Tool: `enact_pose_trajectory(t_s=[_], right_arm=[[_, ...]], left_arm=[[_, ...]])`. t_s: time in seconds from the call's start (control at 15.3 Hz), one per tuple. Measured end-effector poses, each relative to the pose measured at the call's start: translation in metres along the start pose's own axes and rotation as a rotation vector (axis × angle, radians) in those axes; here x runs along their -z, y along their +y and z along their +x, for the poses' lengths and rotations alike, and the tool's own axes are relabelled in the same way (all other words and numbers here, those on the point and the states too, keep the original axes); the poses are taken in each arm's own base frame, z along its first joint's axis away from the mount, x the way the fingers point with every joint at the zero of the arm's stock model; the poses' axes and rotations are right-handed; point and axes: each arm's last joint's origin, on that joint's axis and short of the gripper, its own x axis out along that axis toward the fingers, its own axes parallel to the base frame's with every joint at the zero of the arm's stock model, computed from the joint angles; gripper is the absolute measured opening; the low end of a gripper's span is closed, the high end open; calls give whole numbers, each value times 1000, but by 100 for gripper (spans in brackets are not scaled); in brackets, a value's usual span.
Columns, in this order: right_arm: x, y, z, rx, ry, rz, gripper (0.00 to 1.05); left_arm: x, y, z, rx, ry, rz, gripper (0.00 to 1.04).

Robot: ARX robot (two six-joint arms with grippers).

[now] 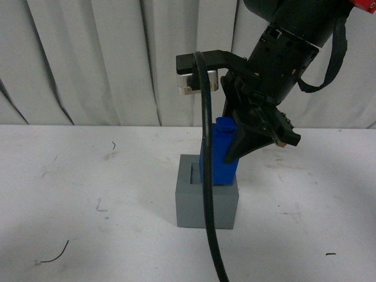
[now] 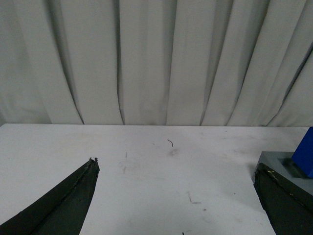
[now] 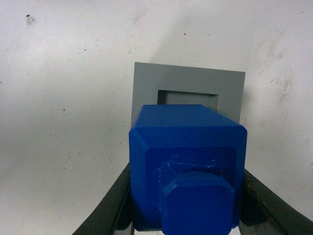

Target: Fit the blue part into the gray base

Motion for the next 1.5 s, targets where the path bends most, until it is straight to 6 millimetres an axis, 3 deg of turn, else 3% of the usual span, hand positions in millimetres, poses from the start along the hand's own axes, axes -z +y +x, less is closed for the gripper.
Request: enact_pose_trajectory(t_s=[0.33, 0.72, 1.5], right_arm=[[-3, -12, 14, 1, 23, 37, 47], [-11, -11, 20, 11, 19, 39, 47], [-9, -8, 27, 12, 94, 18, 47]], left_arm=[[0, 0, 0, 0, 0, 0, 98], [0, 0, 0, 0, 0, 0, 98], [0, 0, 0, 0, 0, 0, 98]])
